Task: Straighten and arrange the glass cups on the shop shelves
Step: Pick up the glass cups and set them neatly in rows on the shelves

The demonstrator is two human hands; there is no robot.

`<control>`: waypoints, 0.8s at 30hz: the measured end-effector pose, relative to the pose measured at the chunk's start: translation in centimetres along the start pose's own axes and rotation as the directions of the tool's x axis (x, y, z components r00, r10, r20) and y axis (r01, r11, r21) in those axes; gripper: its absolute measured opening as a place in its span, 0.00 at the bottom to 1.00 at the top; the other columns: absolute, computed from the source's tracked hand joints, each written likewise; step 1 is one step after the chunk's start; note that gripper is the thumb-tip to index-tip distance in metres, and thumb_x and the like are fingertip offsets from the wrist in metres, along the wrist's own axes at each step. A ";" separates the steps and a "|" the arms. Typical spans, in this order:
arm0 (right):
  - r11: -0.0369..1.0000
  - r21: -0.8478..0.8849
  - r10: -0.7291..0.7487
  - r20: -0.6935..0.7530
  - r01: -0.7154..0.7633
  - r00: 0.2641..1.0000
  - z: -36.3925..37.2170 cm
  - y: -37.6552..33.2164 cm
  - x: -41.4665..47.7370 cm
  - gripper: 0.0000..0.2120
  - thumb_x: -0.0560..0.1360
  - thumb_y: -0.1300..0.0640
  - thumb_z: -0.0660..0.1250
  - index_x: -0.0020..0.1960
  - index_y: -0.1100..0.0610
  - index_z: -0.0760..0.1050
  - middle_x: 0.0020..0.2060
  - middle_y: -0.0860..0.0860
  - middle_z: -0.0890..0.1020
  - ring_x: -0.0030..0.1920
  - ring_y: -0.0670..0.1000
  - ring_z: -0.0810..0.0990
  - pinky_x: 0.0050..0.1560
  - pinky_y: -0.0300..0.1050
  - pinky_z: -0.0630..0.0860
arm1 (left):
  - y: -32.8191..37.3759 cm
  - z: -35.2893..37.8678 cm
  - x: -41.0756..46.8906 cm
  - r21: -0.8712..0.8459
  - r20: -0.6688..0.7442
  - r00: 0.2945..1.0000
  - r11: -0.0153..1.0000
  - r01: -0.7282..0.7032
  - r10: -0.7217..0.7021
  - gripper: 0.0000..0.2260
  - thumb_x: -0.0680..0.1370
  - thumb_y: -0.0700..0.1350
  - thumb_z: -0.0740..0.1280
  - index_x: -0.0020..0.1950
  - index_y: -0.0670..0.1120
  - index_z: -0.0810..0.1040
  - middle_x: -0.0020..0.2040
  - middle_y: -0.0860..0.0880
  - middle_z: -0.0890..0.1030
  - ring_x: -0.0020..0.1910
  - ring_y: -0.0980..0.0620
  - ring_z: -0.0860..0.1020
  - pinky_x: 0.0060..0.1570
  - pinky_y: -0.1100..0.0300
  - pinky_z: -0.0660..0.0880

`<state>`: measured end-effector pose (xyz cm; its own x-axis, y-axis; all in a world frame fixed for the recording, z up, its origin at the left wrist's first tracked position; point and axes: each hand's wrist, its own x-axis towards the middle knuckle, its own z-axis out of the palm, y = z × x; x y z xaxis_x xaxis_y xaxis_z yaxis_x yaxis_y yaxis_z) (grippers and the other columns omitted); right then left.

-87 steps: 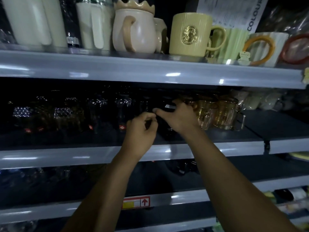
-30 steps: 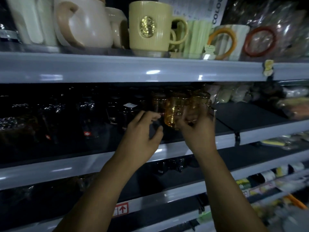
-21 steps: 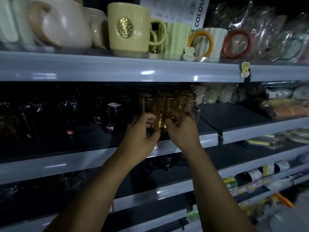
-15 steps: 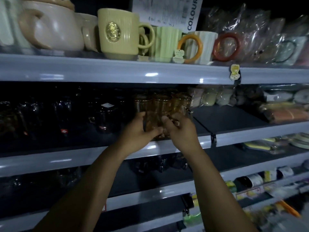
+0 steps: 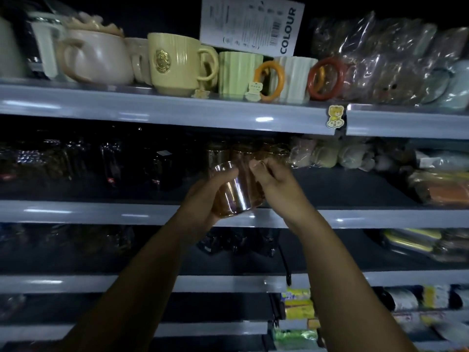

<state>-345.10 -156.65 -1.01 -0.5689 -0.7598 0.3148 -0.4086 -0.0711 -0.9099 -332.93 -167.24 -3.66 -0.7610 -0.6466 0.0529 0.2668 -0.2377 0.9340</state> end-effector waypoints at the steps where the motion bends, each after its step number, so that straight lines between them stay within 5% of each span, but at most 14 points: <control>1: 0.999 -0.032 -0.017 0.009 0.017 1.000 -0.1 0.2 -0.4 0.10 0.82 0.46 0.64 0.52 0.53 0.75 0.43 0.46 0.81 0.44 0.43 0.80 0.50 0.43 0.77 | -0.3 0.2 -0.5 -0.050 -0.033 0.999 0.999 0.014 -0.016 0.28 0.70 0.56 0.76 0.65 0.44 0.79 0.61 0.42 0.83 0.59 0.34 0.81 0.56 0.38 0.80; 6: 0.994 0.104 -0.016 0.001 0.015 1.000 0.3 1.9 -3.6 0.22 0.76 0.44 0.70 0.67 0.48 0.70 0.56 0.44 0.80 0.52 0.38 0.81 0.53 0.34 0.77 | -0.8 1.1 -1.9 -0.245 -0.054 0.995 0.965 -0.095 0.084 0.24 0.82 0.60 0.60 0.67 0.44 0.78 0.62 0.41 0.82 0.61 0.41 0.81 0.62 0.40 0.76; 9: 0.993 0.116 0.018 0.077 -0.027 0.997 1.3 2.0 -4.4 0.33 0.68 0.36 0.72 0.69 0.47 0.70 0.57 0.42 0.81 0.54 0.42 0.83 0.59 0.46 0.80 | -1.4 2.6 -2.4 -0.354 -0.106 0.983 0.918 -0.176 0.147 0.25 0.83 0.60 0.58 0.65 0.42 0.79 0.61 0.39 0.81 0.61 0.41 0.79 0.65 0.44 0.73; 13: 0.983 0.180 0.041 -0.003 -0.040 0.999 2.3 1.4 -4.0 0.25 0.71 0.38 0.74 0.63 0.43 0.71 0.52 0.36 0.79 0.53 0.35 0.80 0.59 0.44 0.79 | -2.7 4.4 -2.5 -0.291 -0.144 0.978 0.938 -0.189 0.152 0.26 0.82 0.63 0.58 0.69 0.44 0.77 0.64 0.41 0.81 0.66 0.42 0.78 0.70 0.44 0.70; 17: 0.981 0.188 -0.005 -0.166 0.037 0.986 2.3 0.9 -2.9 0.23 0.71 0.44 0.77 0.62 0.47 0.74 0.54 0.43 0.81 0.53 0.39 0.81 0.56 0.40 0.80 | -2.9 4.2 -2.2 -0.340 -0.049 0.994 0.934 -0.113 0.102 0.29 0.82 0.64 0.57 0.71 0.43 0.75 0.66 0.41 0.80 0.68 0.44 0.77 0.73 0.45 0.66; 21: 0.991 0.093 -0.080 -0.150 0.094 0.985 1.3 0.6 -0.9 0.19 0.72 0.51 0.78 0.61 0.48 0.77 0.50 0.38 0.82 0.48 0.32 0.80 0.46 0.24 0.73 | -2.0 1.0 -0.5 -0.207 -0.206 0.978 0.974 -0.090 0.046 0.22 0.80 0.56 0.68 0.69 0.44 0.76 0.62 0.43 0.83 0.62 0.44 0.81 0.69 0.45 0.72; 24: 0.995 -0.059 -0.088 -0.094 0.083 0.992 1.4 0.9 1.6 0.25 0.70 0.48 0.79 0.65 0.48 0.78 0.55 0.38 0.82 0.55 0.33 0.79 0.60 0.33 0.75 | -0.9 -1.9 0.8 0.036 -0.375 0.902 0.975 -0.218 0.215 0.14 0.79 0.44 0.71 0.63 0.45 0.77 0.57 0.47 0.83 0.56 0.53 0.82 0.56 0.58 0.76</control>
<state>-345.35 -158.84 -1.71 -0.5951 -0.6864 0.4180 -0.4960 -0.0955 -0.8631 -332.66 -168.91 -5.18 -0.4069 -0.9060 0.1164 0.4044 -0.0645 0.9123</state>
